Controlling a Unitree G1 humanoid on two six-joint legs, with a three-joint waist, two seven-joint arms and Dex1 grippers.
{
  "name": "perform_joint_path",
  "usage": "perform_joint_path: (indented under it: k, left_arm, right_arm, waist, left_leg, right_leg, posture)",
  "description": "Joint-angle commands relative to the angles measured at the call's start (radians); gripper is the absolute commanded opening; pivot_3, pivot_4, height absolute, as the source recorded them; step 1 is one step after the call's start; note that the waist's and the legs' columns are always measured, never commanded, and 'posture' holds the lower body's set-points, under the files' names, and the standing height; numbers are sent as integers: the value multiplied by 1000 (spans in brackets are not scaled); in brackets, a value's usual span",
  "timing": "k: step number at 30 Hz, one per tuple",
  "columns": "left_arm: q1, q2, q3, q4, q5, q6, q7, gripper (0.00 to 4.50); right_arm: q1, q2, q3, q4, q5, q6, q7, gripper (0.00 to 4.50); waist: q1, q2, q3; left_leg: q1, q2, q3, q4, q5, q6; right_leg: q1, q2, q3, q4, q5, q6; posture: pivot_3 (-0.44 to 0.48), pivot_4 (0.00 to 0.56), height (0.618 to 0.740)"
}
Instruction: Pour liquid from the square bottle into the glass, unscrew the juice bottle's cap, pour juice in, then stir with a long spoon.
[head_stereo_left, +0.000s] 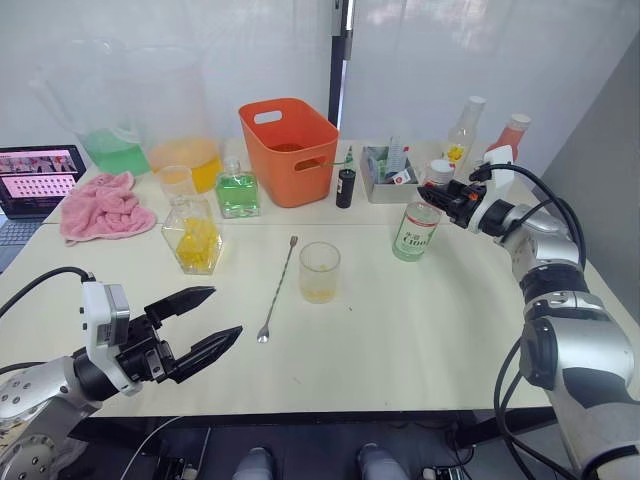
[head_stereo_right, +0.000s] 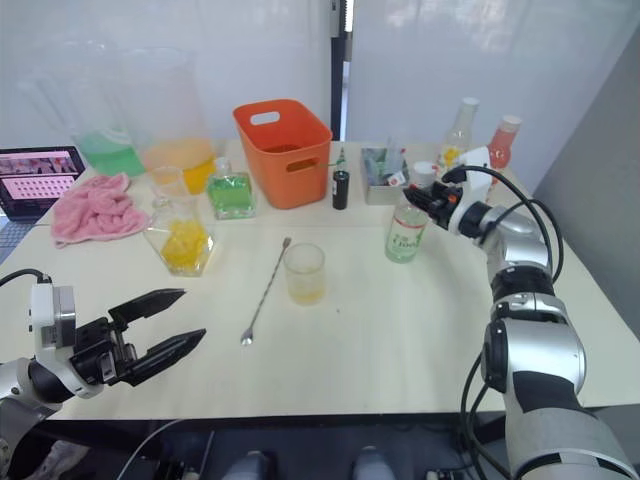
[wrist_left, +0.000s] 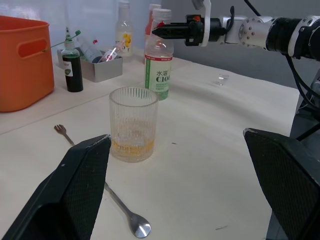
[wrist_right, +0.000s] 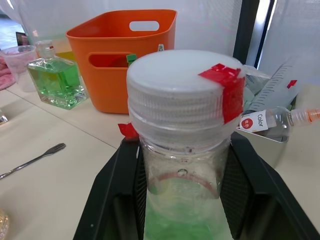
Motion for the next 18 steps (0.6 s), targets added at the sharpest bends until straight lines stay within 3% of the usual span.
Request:
perform_joint_path:
  k: [1, 4, 10, 18]
  left_arm:
    - [-27, 17, -9, -2, 3, -20, -10, 4500]
    - [-57, 34, -23, 15, -4, -10, -24, 4500]
    - [-123, 82, -60, 62, -11, 5, -73, 4500]
    - [-250, 148, -136, 169, 3, 25, -177, 4500]
  right_arm:
    - [-26, -24, -35, -57, 24, -19, 33, 1400]
    - [-10, -33, -46, -126, 56, 17, 98, 1400]
    - [129, -96, -35, -455, 146, 218, 261, 1400]
    - [407, -151, -37, -1099, 404, 580, 303, 1399]
  waist:
    - [0, 0, 0]
    - [1, 1, 1]
    - [9, 2, 1]
    - [4, 3, 2]
  left_leg:
    - [0, 0, 0, 0, 0, 0]
    - [0, 0, 0, 0, 0, 0]
    - [-1, 0, 0, -1, 0, 0]
    - [-2, 0, 0, -2, 0, 0]
  right_leg:
    - [0, 0, 0, 0, 0, 0]
    - [0, 0, 0, 0, 0, 0]
    - [-1, 0, 0, 0, 0, 1]
    - [-4, 0, 0, 2, -3, 5]
  posture:
    - [0, 150, 725]
    - [0, 150, 725]
    - [0, 150, 725]
    - [0, 150, 725]
